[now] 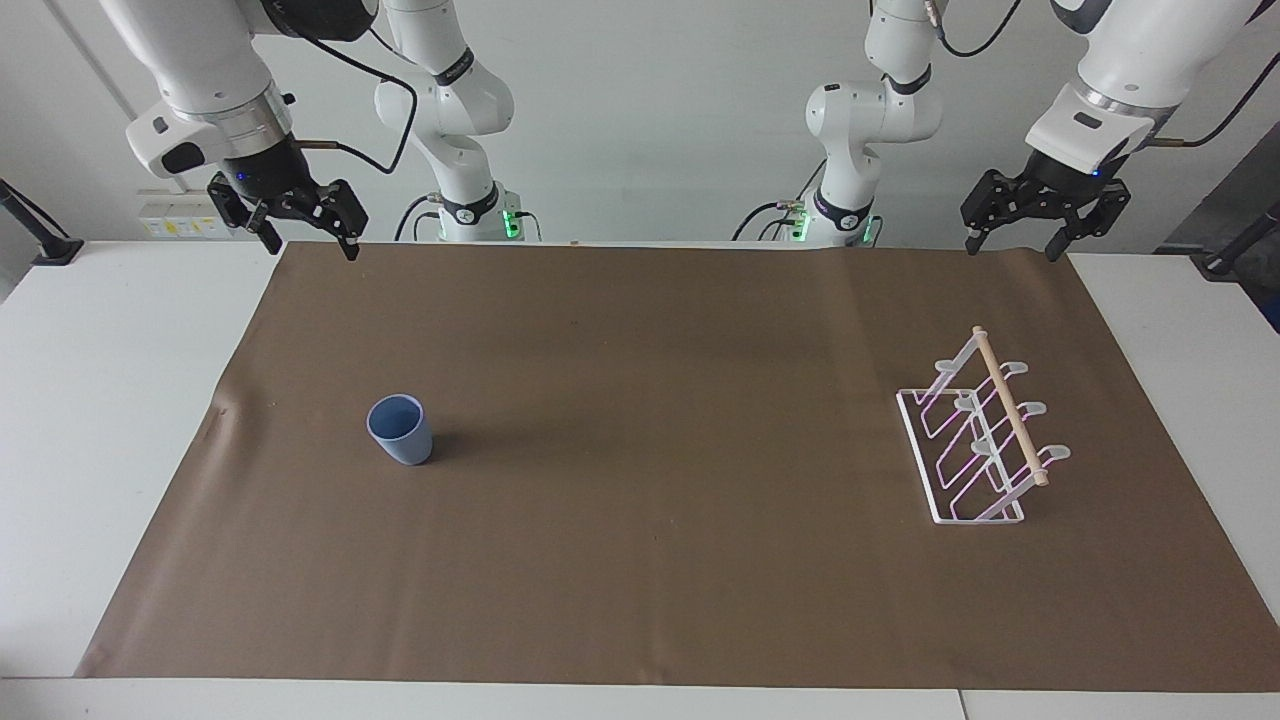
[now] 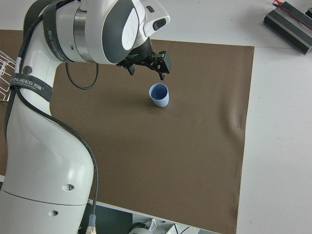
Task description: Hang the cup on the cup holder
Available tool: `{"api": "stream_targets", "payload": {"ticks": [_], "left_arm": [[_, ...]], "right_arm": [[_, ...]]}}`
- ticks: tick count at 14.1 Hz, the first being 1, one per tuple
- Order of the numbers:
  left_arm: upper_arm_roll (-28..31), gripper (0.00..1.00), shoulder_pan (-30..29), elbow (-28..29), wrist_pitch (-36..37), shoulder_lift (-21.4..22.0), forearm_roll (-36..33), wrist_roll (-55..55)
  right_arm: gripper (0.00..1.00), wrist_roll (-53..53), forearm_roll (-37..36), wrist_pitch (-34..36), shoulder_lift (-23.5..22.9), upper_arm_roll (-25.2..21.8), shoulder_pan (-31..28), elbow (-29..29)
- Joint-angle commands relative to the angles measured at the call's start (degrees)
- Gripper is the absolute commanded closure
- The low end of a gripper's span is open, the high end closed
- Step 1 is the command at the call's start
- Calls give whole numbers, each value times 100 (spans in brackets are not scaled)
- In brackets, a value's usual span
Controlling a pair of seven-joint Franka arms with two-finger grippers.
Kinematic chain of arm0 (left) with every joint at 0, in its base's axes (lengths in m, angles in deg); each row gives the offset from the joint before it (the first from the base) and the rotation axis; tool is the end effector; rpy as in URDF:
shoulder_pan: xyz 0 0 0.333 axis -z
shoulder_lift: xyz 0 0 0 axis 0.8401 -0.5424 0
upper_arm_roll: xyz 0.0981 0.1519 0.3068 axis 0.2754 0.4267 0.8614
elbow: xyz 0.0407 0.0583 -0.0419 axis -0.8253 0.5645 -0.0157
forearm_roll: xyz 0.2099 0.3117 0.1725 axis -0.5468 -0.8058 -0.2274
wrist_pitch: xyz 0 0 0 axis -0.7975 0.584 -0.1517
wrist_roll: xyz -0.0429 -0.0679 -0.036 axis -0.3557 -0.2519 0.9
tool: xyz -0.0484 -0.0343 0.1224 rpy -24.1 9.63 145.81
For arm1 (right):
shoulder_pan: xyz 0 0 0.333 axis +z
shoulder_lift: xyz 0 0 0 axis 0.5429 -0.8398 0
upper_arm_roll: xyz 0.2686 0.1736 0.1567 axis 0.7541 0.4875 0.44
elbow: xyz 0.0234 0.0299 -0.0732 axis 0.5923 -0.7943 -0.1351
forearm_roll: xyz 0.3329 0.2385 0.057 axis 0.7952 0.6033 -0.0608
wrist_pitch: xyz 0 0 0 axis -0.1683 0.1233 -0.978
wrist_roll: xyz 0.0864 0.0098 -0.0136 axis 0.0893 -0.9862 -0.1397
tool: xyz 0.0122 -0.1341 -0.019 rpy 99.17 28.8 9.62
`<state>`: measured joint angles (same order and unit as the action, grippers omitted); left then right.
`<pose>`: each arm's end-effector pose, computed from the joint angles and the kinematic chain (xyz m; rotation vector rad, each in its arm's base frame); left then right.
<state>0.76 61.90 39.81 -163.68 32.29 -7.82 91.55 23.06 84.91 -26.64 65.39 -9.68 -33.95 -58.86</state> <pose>0.5527 -0.0565 0.6779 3.1273 -0.2604 0.0112 0.5575 -0.0240 0.6547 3.1151 -0.1396 -0.0443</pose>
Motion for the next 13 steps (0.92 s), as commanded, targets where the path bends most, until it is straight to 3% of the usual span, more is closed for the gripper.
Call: {"api": "stream_targets", "payload": {"ticks": [1, 13], "left_arm": [[66, 0, 53, 165, 24, 157, 31, 12], [66, 0, 53, 165, 24, 157, 31, 12]], "right_arm": [[0, 56, 37, -25, 149, 15, -25, -178], [0, -5, 55, 27, 149, 15, -51, -187]]}}
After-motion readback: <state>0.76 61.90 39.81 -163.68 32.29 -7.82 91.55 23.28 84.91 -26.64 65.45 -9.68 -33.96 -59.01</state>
